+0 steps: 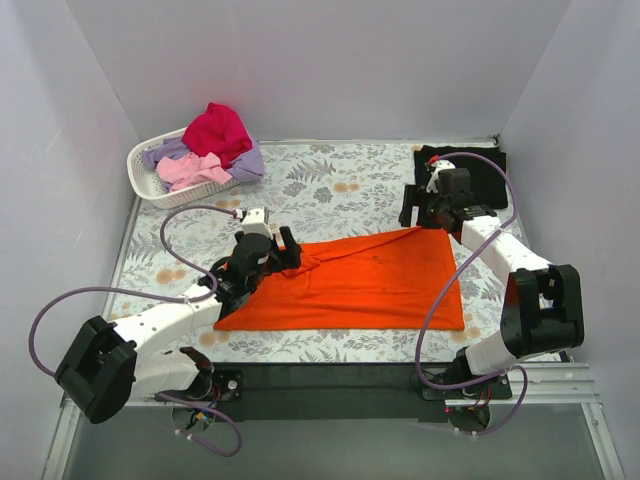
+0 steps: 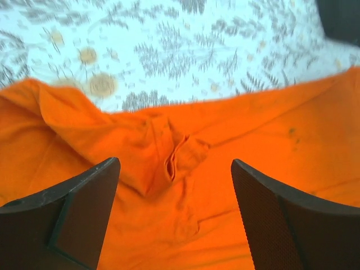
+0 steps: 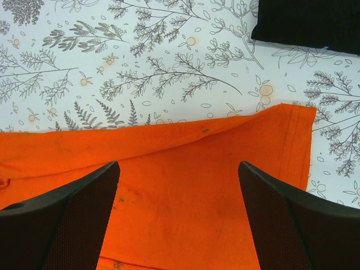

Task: Fold and stack the t-shirts
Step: Fold the tshirt

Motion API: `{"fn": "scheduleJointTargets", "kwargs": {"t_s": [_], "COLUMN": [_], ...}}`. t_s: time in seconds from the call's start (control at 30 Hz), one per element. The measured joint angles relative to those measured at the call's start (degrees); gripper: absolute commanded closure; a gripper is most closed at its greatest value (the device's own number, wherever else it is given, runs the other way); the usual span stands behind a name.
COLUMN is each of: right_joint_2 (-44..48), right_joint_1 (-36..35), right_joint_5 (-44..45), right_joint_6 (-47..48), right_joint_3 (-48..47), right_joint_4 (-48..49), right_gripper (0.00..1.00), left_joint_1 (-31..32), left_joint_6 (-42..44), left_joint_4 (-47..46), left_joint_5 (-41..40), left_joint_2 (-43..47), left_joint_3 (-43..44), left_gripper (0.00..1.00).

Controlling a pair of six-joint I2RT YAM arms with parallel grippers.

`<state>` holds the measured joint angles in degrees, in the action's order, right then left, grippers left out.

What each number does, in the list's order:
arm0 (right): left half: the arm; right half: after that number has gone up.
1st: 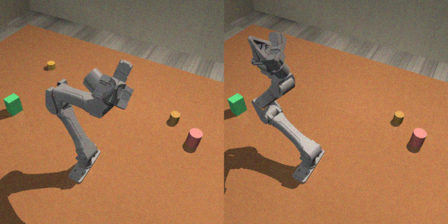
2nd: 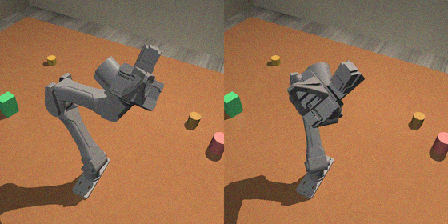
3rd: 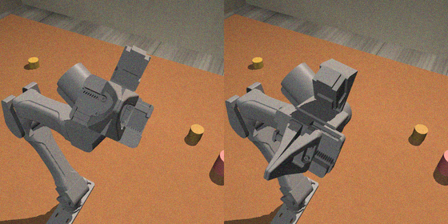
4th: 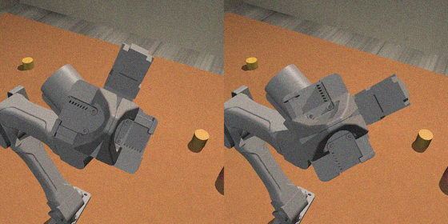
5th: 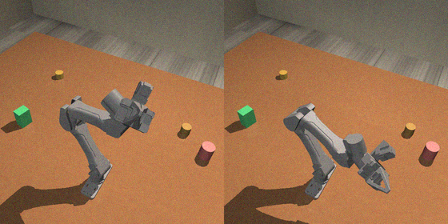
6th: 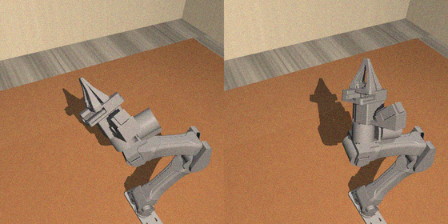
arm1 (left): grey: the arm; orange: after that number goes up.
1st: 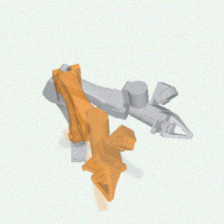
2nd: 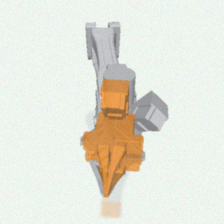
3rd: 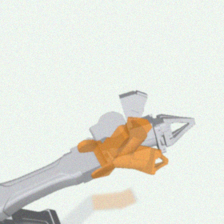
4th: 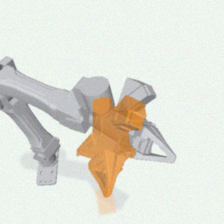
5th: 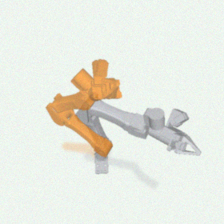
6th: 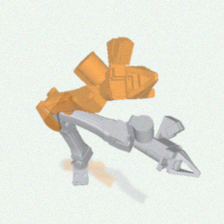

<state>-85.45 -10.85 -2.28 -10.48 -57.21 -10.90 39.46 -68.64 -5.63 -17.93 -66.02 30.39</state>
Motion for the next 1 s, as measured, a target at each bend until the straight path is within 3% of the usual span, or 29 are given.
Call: {"fn": "scheduleJointTargets", "kwargs": {"t_s": [0.1, 0.23, 0.47, 0.6, 0.8, 1.0], "right_joint_2": [-0.2, -0.9, -1.2, -1.2, -1.2, -1.2], "right_joint_1": [0.0, 0.0, 0.0, 0.0, 0.0, 0.0], "right_joint_5": [0.0, 0.0, 0.0, 0.0, -0.1, 0.0], "right_joint_6": [0.0, 0.0, 0.0, 0.1, 0.2, 0.2], "right_joint_3": [0.0, 0.0, 0.0, 0.0, 0.0, 0.0], "right_joint_4": [0.0, 0.1, 0.2, 0.4, 0.4, 0.4], "right_gripper": [0.22, 0.22, 0.22, 0.22, 0.22, 0.22], "left_joint_1": [0.0, -0.4, -1.0, -1.0, -1.3, -1.4], "left_joint_6": [0.1, 0.8, 3.1, 3.7, 4.4, 4.5], "left_joint_4": [0.6, 2.6, 6.2, 8.1, 7.7, 7.6], "left_joint_5": [-4.3, -8.0, -8.3, -8.0, -8.0, -8.0], "left_joint_2": [-3.0, -15.1, -28.0, -29.1, -29.0, -29.0], "left_joint_3": [4.9, 14.9, 19.7, 19.8, 19.7, 18.6], "left_gripper": [0.26, 0.32, 0.41, 0.43, 0.62, 0.64]}}
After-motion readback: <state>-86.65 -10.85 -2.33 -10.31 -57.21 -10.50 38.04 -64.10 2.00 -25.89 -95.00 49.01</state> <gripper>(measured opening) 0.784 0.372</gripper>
